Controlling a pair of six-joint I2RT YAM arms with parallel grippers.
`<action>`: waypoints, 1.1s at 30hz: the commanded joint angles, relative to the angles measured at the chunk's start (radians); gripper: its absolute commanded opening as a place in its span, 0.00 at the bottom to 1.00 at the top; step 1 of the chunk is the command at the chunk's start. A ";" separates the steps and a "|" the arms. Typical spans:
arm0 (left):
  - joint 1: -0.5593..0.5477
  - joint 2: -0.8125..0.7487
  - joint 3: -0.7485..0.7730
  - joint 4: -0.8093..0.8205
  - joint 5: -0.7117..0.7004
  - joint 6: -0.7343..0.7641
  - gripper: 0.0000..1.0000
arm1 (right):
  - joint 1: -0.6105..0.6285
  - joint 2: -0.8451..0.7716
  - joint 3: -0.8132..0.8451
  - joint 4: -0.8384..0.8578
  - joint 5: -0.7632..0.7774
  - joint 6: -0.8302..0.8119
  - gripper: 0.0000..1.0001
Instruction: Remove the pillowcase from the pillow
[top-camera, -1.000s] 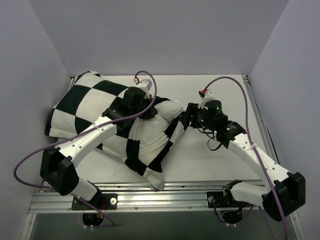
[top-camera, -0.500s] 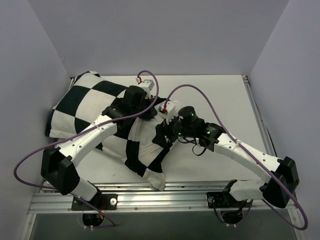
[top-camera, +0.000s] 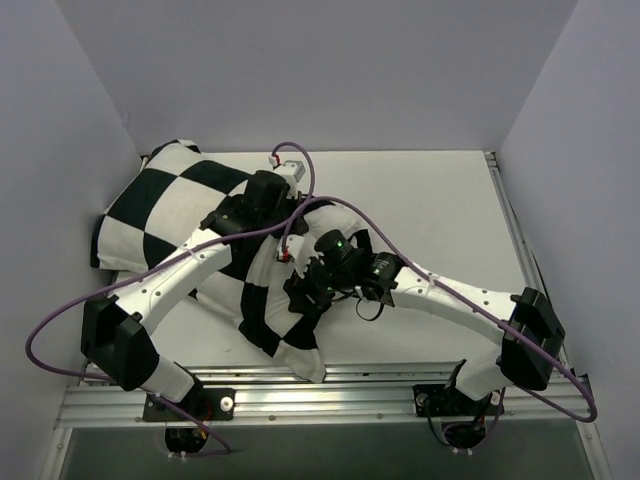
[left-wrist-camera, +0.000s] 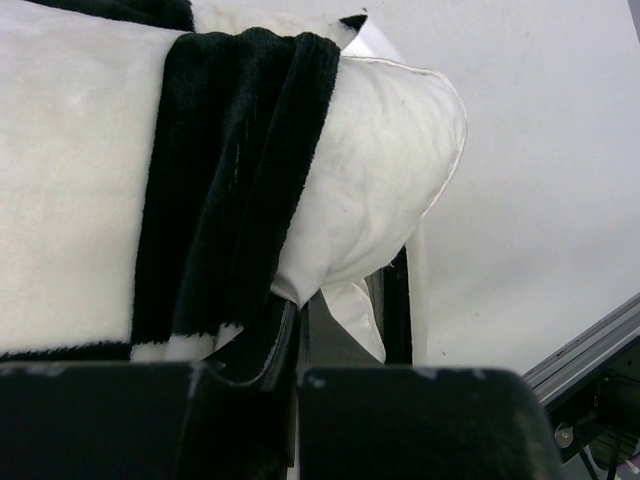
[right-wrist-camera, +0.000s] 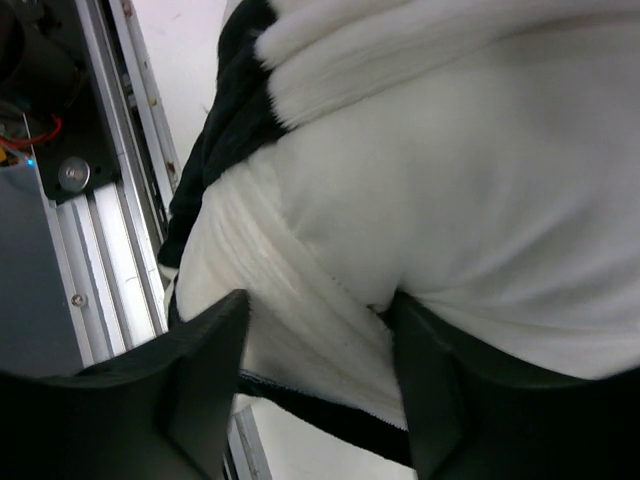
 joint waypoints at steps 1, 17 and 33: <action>0.037 -0.012 0.094 0.046 -0.077 0.025 0.02 | 0.080 0.056 0.012 -0.107 -0.055 -0.033 0.49; 0.160 0.072 0.304 0.063 -0.197 -0.056 0.02 | 0.232 0.095 -0.059 -0.164 -0.108 -0.013 0.00; 0.306 0.141 0.450 0.037 -0.263 -0.286 0.02 | 0.276 -0.086 -0.272 -0.088 0.014 0.321 0.00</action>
